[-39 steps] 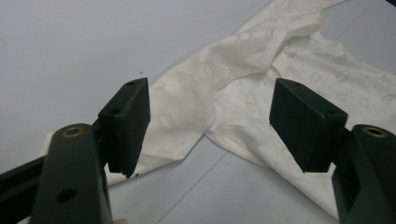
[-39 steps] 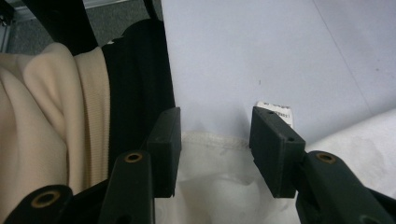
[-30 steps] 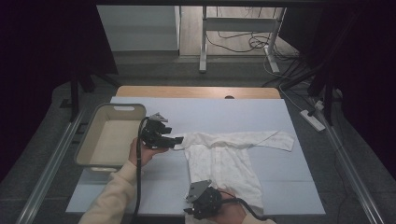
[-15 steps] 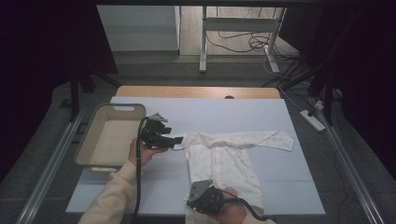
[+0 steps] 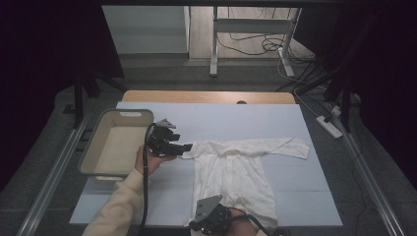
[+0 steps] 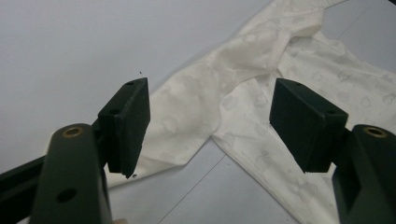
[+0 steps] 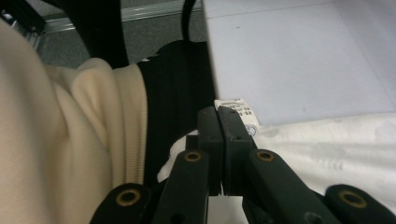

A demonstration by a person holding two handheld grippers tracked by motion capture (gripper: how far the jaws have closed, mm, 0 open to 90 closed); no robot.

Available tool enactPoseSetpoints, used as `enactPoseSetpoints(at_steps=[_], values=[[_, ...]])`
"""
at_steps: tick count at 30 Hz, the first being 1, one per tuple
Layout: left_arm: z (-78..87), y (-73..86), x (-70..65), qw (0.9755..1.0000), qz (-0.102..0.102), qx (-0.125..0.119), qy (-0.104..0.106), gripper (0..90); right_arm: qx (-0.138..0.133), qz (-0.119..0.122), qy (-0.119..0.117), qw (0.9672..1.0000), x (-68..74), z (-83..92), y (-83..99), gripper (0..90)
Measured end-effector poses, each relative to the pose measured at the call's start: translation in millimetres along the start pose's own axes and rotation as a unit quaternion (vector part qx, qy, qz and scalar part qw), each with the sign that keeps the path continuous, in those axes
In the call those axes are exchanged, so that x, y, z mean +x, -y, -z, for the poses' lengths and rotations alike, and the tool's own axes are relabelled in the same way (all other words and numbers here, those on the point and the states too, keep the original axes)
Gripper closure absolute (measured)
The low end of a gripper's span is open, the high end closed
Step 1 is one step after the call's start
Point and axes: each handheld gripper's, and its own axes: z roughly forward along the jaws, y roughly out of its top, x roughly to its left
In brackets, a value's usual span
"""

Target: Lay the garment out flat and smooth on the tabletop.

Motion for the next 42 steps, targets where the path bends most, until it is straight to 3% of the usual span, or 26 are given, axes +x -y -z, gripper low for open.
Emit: enactPoseSetpoints(at_steps=[10, 16, 18, 22, 29, 34, 42], values=[[-1.0, -0.1, -1.1, 1.0, -0.001, 0.002, 0.001, 29.3, -0.006, -0.006, -0.018, 0.9998, 3.2, -0.6, 1.1, 88.6], [-2.2, -0.1, -2.1, 1.0, -0.002, 0.003, 0.001, 29.2, -0.009, -0.003, -0.015, 0.9998, 2.9, -0.3, 2.1, 87.0], [-1.9, -0.2, -2.5, 1.0, -0.003, 0.003, 0.001, 29.2, -0.018, -0.009, -0.015, 0.9997, 0.3, 2.1, 3.5, 80.9], [-1.7, -0.2, -3.1, 1.0, -0.004, 0.0, 0.001, 29.3, -0.045, -0.018, 0.015, 0.9987, -6.1, 16.7, 5.5, 65.6], [-3.8, -0.8, -6.6, 0.9999, -0.013, 0.006, 0.004, 29.3, -0.078, -0.068, 0.083, 0.9911, -40.4, 53.9, 28.7, 60.0], [-7.0, -1.2, -9.8, 0.9998, -0.017, 0.009, 0.008, 29.1, -0.093, -0.101, 0.125, 0.9825, -63.8, 76.7, 46.9, 57.8], [-10.2, -1.2, -13.8, 0.9996, -0.021, 0.0, 0.021, 28.6, -0.098, -0.136, 0.168, 0.9713, -91.6, 99.2, 70.8, 56.9]])
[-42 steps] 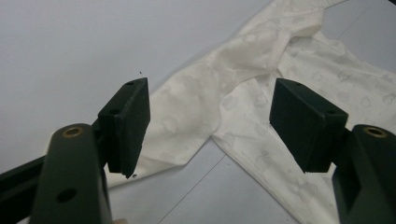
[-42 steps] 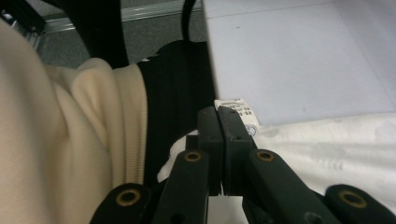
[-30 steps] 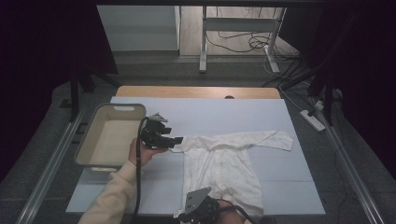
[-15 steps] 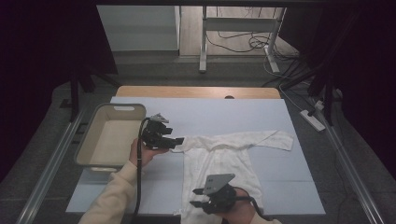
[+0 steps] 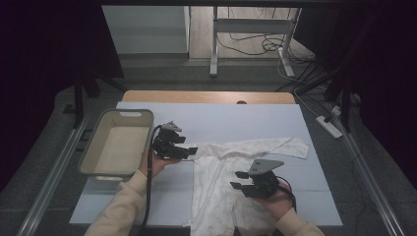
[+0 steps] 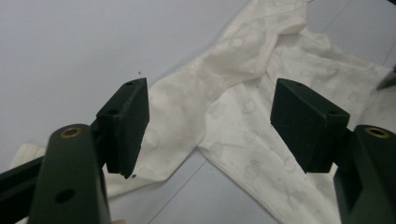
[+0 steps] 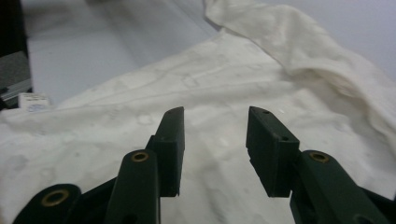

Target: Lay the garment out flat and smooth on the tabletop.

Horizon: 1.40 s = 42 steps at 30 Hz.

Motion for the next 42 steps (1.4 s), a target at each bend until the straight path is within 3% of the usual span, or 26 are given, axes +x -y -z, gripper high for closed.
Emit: enactPoseSetpoints(at_steps=[11, 20, 24, 29, 38, 42], values=[[-13.7, -1.8, -13.9, 0.9991, -0.041, 0.009, 0.0, 31.0, 0.021, -0.026, 0.045, 0.9984, -31.1, 3.2, 13.6, 54.3], [-40.6, -1.1, -25.4, 0.9971, -0.071, 0.028, 0.006, 31.4, 0.022, -0.039, 0.075, 0.9962, -47.7, 5.9, 19.8, 53.0], [-50.5, -2.5, -31.9, 0.9953, -0.089, 0.039, 0.002, 31.3, 0.023, -0.047, 0.081, 0.9953, -53.4, 7.9, 22.0, 52.8], [-64.1, -3.6, -33.3, 0.9939, -0.094, 0.058, -0.004, 31.3, 0.022, -0.052, 0.087, 0.9946, -58.3, 9.2, 23.9, 52.4], [-93.4, -10.6, -29.4, 0.9877, -0.123, 0.094, -0.023, 32.7, 0.022, -0.061, 0.093, 0.9936, -65.1, 9.3, 25.3, 51.6], [-96.5, -11.6, -27.2, 0.9879, -0.121, 0.092, -0.03, 33.1, 0.021, -0.064, 0.094, 0.9933, -66.8, 9.5, 25.6, 51.3]])
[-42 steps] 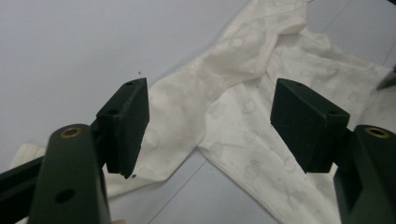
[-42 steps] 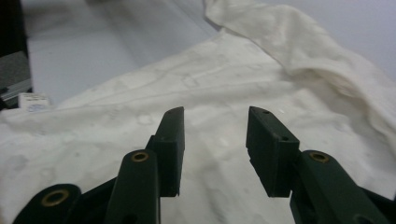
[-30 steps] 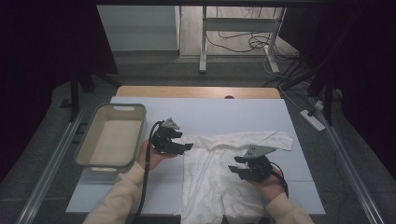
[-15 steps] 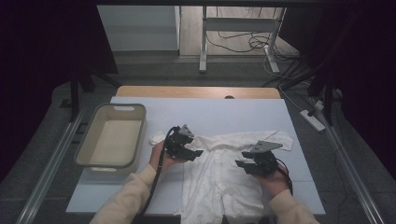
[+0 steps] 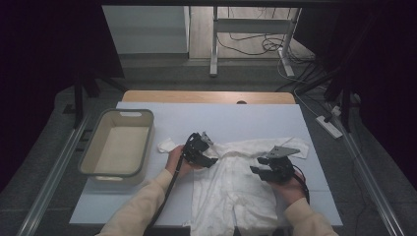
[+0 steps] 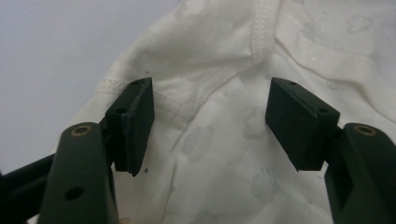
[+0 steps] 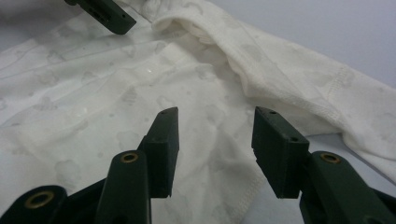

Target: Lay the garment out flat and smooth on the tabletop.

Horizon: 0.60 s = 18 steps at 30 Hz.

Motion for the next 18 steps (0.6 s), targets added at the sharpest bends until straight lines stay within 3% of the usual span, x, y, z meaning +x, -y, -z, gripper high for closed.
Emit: enactPoseSetpoints(at_steps=[11, 18], values=[[-14.4, -8.5, 10.1, 1.0, 0.002, 0.008, -0.002, 33.2, 0.001, 0.006, 0.005, 1.0, -1.2, -2.9, -2.9, 51.0], [-14.9, -9.8, 11.9, 0.9999, -0.002, 0.011, 0.006, 34.0, -0.007, 0.002, 0.027, 0.9996, -14.1, -6.4, -10.1, 50.5]])
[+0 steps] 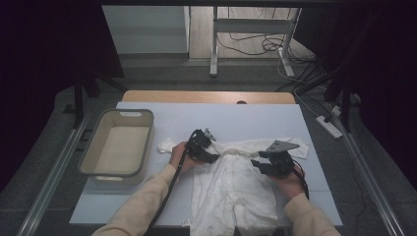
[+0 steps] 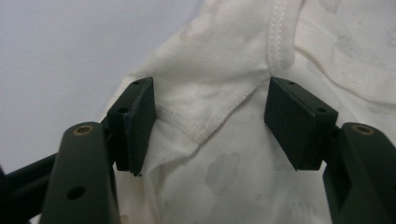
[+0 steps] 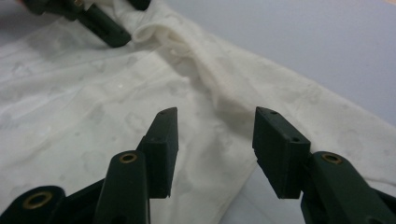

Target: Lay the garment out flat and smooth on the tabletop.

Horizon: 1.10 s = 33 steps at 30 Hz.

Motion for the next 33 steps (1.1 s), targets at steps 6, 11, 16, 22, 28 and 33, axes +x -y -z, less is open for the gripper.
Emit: enactPoseSetpoints(at_steps=[6, 11, 16, 22, 28, 33], values=[[0.6, -0.6, -1.2, 0.9999, -0.013, 0.008, 0.007, 31.2, 0.013, 0.019, 0.014, 0.9996, -6.9, -7.6, -6.9, 51.4], [0.7, -0.6, -1.2, 0.9999, -0.011, 0.003, 0.003, 35.8, 0.024, 0.039, 0.012, 0.9989, -10.9, -19.2, -12.7, 60.8], [2.8, 1.5, 2.0, 0.9999, 0.003, -0.008, -0.01, 54.1, 0.045, 0.049, 0.008, 0.9978, -14.5, -29.9, -16.5, 78.3], [7.5, 4.7, 7.6, 0.9997, 0.015, -0.019, -0.001, 80.3, 0.037, 0.042, 0.014, 0.9983, -17.7, -27.0, -18.6, 89.5], [17.1, 3.4, 9.0, 0.9994, 0.01, -0.032, 0.011, 82.2, 0.017, 0.025, 0.01, 0.9995, -24.9, -21.5, -19.9, 89.6], [22.1, 4.3, 13.2, 0.9988, 0.019, -0.041, 0.019, 82.2, 0.01, 0.031, -0.033, 0.9989, -26.6, -20.8, -18.2, 62.6]])
